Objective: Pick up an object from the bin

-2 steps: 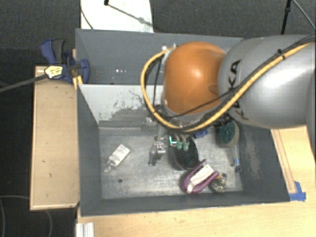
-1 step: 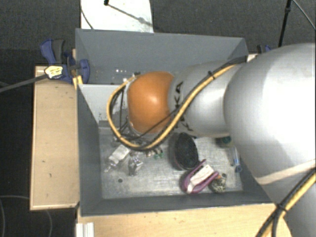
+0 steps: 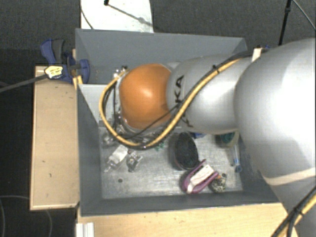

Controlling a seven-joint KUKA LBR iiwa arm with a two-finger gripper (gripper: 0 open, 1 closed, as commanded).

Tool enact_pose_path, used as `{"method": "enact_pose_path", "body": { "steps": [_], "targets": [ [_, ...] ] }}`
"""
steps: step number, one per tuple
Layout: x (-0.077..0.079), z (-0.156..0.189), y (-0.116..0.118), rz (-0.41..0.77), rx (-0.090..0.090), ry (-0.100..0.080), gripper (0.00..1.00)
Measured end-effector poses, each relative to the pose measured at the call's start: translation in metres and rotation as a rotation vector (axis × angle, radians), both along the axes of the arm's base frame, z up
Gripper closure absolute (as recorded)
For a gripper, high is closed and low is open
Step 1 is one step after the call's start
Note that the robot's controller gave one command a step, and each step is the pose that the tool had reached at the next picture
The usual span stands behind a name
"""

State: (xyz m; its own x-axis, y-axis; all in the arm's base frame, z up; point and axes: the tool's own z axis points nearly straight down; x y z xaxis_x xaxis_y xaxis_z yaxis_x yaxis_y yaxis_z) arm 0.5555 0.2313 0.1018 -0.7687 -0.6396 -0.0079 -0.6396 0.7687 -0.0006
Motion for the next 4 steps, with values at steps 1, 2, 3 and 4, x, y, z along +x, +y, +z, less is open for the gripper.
{"method": "enact_pose_path", "body": {
  "steps": [1, 2, 3, 4],
  "targets": [
    [0.006, -0.001, -0.01, 0.009, 0.0, -0.001, 0.0],
    [0.006, -0.032, -0.01, 0.214, -0.005, 0.006, 0.0],
    [0.007, -0.031, -0.01, 0.205, -0.004, 0.006, 0.0],
    [0.007, -0.031, -0.01, 0.202, -0.004, 0.005, 1.0]
  ]
}}
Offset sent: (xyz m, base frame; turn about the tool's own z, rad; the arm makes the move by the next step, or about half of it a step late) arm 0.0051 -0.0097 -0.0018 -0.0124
